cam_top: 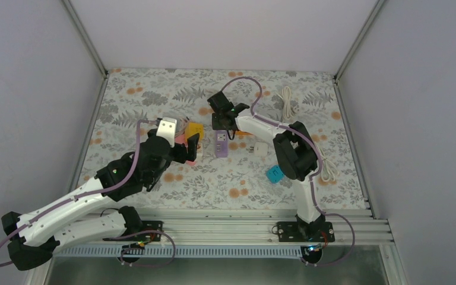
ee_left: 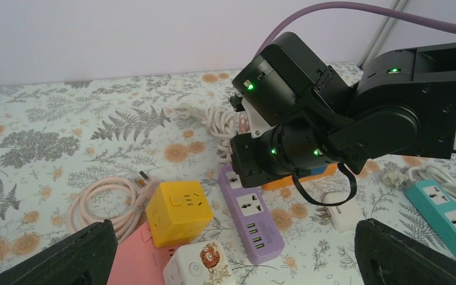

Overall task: Insert the plug
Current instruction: Insert the plug into the socket, then pick up the plug from the center of the board.

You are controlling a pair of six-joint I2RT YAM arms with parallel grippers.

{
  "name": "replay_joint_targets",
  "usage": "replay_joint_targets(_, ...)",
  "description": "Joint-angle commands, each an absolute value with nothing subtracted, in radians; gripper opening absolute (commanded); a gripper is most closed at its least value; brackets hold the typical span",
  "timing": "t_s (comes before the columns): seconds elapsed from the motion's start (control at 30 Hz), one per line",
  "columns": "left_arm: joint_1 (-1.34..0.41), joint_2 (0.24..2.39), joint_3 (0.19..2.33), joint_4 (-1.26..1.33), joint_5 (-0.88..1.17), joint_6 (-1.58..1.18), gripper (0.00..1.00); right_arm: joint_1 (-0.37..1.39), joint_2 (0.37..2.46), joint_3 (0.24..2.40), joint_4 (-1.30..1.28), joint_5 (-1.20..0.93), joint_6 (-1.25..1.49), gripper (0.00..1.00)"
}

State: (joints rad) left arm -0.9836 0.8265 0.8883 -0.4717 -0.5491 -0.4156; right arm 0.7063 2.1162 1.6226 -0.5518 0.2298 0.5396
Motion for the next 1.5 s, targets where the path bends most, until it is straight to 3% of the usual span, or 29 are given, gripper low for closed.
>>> replay_joint_targets(0.0, -0.98, 0.817, 0.906, -0.484, -0.564, -0.424, 1.0, 0.723, 2.242, 1.585, -0.658, 0.167, 0.54, 0.1)
replay_joint_targets(0.13, -0.98, 0.813, 0.897, -0.485, -0.563, -0.431, 1.0, 0.724, 2.207, 1.547, -0.636, 0.183, 0.567, 0.17)
replay_joint_targets(0.37, -0.98, 0.825, 0.892, -0.479, -0.565, -0.431, 1.0, 0.726, 2.048, 1.526, -0.567, 0.186, 0.56, 0.45)
replay_joint_targets(0.47, -0.98, 0.829, 0.892, -0.477, -0.564, -0.433, 1.0, 0.726, 1.982, 1.523, -0.557, 0.186, 0.559, 0.65)
replay_joint_targets(0.6, -0.981, 0.83, 0.891, -0.475, -0.563, -0.434, 1.0, 0.725, 1.902, 1.496, -0.545, 0.173, 0.558, 0.74)
replay_joint_targets(0.93, -0.981, 0.824, 0.885, -0.462, -0.555, -0.44, 1.0, 0.713, 1.558, 1.26, -0.471, 0.273, 0.622, 0.75)
replay_joint_targets(1.23, -0.976, 0.815, 0.862, -0.42, -0.532, -0.435, 1.0, 0.586, 1.325, 0.976, -0.539, 0.363, 0.739, 0.64)
replay_joint_targets(1.47, -0.974, 0.833, 0.866, -0.412, -0.515, -0.43, 1.0, 0.509, 1.223, 0.792, -0.594, 0.32, 0.862, 0.68)
